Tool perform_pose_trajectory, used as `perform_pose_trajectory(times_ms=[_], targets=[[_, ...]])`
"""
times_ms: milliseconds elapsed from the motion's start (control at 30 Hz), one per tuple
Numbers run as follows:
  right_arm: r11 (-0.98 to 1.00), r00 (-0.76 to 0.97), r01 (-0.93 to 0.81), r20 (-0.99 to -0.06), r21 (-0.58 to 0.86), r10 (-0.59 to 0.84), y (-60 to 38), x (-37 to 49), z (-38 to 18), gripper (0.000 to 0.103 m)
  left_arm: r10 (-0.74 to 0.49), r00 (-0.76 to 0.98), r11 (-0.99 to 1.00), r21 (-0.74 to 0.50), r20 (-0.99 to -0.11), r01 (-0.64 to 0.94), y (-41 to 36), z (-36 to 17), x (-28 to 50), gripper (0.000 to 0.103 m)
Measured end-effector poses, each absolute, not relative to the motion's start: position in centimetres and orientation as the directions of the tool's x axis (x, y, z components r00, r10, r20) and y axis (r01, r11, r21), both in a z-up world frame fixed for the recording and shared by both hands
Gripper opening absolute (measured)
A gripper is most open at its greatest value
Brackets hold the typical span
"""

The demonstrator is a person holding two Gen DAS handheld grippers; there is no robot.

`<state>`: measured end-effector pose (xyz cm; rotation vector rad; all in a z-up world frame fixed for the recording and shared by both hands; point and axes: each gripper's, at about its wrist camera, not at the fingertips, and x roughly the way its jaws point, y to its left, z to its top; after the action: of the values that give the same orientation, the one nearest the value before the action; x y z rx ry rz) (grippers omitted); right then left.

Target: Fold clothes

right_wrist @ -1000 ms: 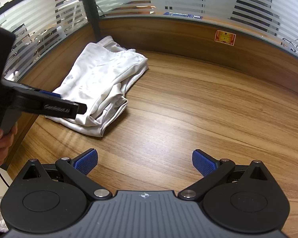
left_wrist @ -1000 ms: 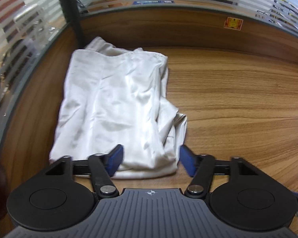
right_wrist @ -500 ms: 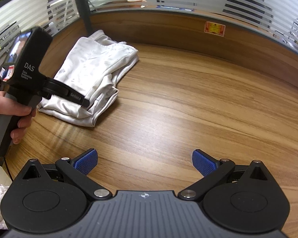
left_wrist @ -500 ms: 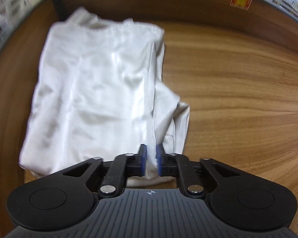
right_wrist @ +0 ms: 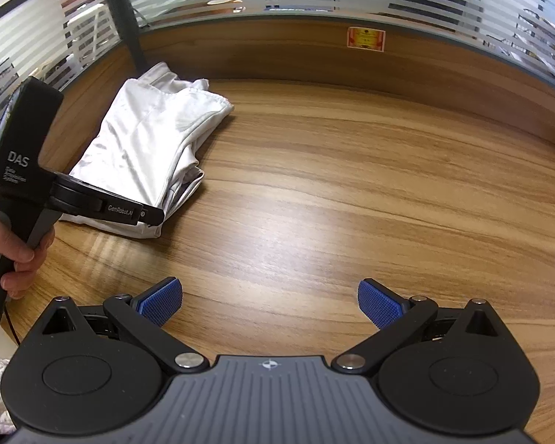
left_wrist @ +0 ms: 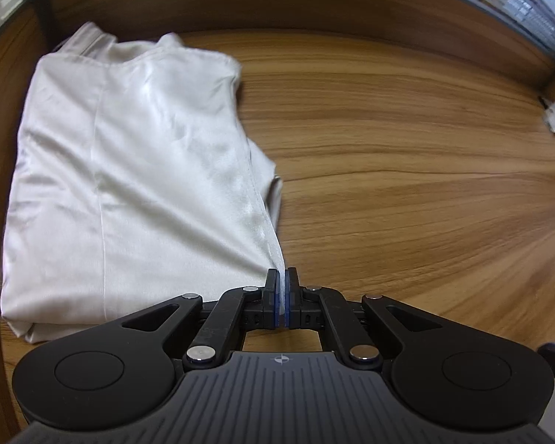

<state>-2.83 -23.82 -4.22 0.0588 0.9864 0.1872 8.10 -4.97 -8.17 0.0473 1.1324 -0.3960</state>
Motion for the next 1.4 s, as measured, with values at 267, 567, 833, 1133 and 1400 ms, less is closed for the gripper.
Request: perform_pose_trajectory(times_ms=[267,567,833,1133,1400], targets=[[0.988,0.544,-0.073,-0.825,0.137,0.154,-27.3,-3.1,-4.0,0.103,-0.380,0.329,0.886,-0.237,-0.864,0.400,-9.3,-5.3,6.4,0.002],[0.992,0.549,-0.024,-0.828,0.123,0.116,-34.6,-3.1,-4.2,0.103,-0.502,0.261,0.815,-0.350,-0.825,0.461,-16.9,-2.1,4.3,0.002],[0.995,0.562,0.013,-0.824,0.101,0.076,-42.8,-3.0,-4.8,0.103,-0.580,0.234,0.759,-0.413,-0.780,0.503,-22.7,-0.6,2.6,0.002],[0.993,0.533,-0.023,-0.839,0.115,0.109,-49.7,-2.0,-6.8,0.103,-0.592,0.295,0.776,-0.431,-0.750,0.461,-25.1,-0.2,1.3,0.002],[0.968,0.462,-0.211,-0.859,0.135,0.220,-47.9,-0.3,-9.2,0.103,-0.496,0.419,0.868,-0.424,-0.760,0.258,-21.0,-0.2,-0.2,0.002]])
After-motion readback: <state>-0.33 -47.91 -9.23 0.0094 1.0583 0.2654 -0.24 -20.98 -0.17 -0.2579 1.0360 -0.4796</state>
